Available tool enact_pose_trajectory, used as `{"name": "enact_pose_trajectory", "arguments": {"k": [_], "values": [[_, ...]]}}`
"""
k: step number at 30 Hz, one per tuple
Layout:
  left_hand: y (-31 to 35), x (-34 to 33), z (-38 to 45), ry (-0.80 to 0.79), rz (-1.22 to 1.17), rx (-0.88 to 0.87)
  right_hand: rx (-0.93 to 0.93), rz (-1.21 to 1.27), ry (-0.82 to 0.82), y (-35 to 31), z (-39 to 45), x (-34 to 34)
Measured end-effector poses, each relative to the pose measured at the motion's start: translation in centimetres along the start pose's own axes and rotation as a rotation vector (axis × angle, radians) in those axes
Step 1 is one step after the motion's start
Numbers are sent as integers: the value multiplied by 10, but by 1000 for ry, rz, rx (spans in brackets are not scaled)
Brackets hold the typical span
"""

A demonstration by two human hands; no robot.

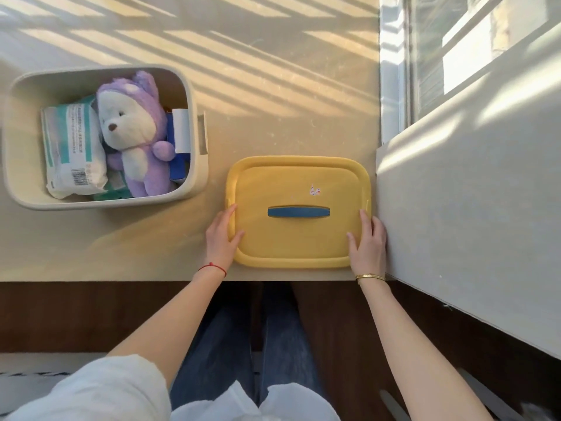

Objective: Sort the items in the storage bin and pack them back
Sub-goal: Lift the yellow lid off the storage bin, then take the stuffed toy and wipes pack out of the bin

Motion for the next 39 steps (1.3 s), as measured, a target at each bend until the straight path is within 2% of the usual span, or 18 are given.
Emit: {"name": "enact_pose_trajectory", "arguments": {"k": [3,8,13,17,24,32,39], "values": [[1,9,-5,3,54,29,2,-36,24,-5,-8,8],[34,70,-34,109,235,-232,118,-33,106,-37,-31,48],[44,148,-72,194,331,-340,261,-4,141,-88,-72,87],[34,208,-99,251,333,-349,340,23,168,-136,-102,105],[-20,318,-108,337,289,-231,441,107,141,-244,-149,92],[-66,415,-51,281,256,-284,456,175,155,-365,-186,43],[-83,426,-1,139,182,-313,325,228,81,-416,-178,7]]}}
Point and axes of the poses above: each hand's wrist, its own z-axis towards the middle knuckle, its own x-axis out of the back of the hand, y = z × x, the point moved 6 cm from there along z, towards the middle knuckle, and after that the axes turned 11 degrees about -x, right-handed, at the moved point
